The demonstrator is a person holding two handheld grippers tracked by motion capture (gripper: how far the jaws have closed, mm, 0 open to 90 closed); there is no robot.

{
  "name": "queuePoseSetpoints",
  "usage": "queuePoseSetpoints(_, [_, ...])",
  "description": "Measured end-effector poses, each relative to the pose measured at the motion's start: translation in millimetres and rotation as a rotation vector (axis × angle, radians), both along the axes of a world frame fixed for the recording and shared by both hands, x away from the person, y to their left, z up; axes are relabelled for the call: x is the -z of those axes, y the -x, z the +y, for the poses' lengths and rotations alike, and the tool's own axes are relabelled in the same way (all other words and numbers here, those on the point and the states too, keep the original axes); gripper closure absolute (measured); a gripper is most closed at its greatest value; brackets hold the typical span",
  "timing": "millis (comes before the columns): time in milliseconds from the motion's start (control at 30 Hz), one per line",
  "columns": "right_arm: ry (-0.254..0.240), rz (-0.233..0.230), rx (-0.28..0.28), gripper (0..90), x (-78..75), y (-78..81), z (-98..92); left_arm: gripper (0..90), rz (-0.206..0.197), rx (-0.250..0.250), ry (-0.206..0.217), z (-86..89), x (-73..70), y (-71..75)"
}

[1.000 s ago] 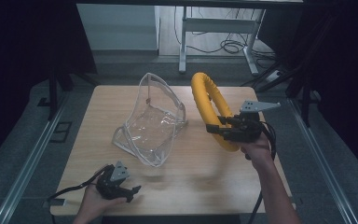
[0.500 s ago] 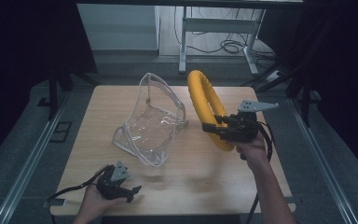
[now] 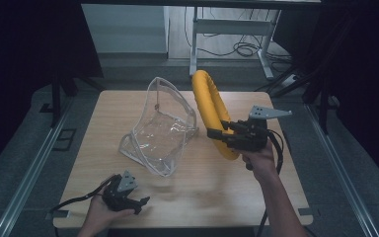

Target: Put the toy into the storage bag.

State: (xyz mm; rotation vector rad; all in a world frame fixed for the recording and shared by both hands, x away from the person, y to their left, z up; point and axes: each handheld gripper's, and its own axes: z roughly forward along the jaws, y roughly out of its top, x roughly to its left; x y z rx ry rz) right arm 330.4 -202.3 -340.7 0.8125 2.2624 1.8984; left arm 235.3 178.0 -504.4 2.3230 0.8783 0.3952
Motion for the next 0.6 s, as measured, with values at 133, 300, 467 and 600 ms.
queuePoseSetpoints(133, [-0.02,-0.002,0.001,51.5,-0.3,0.4,3.0,15.4,0.0,0.0,-0.002,0.2,0.0,-0.1])
queuePoseSetpoints(300, [-0.07,-0.01,0.01,51.5,-3.7,3.4,6.4,15.4,0.0,0.001,-0.002,-0.2,0.6,-0.3])
queuePoseSetpoints(467, [-0.095,-0.021,0.016,51.5,-7.5,4.6,9.3,15.4,0.002,0.002,-0.004,-0.4,0.8,-0.2])
queuePoseSetpoints(600, [-0.11,-0.033,0.019,51.4,-10.4,5.5,12.6,15.4,0.001,0.002,-0.004,-0.4,0.8,-0.2])
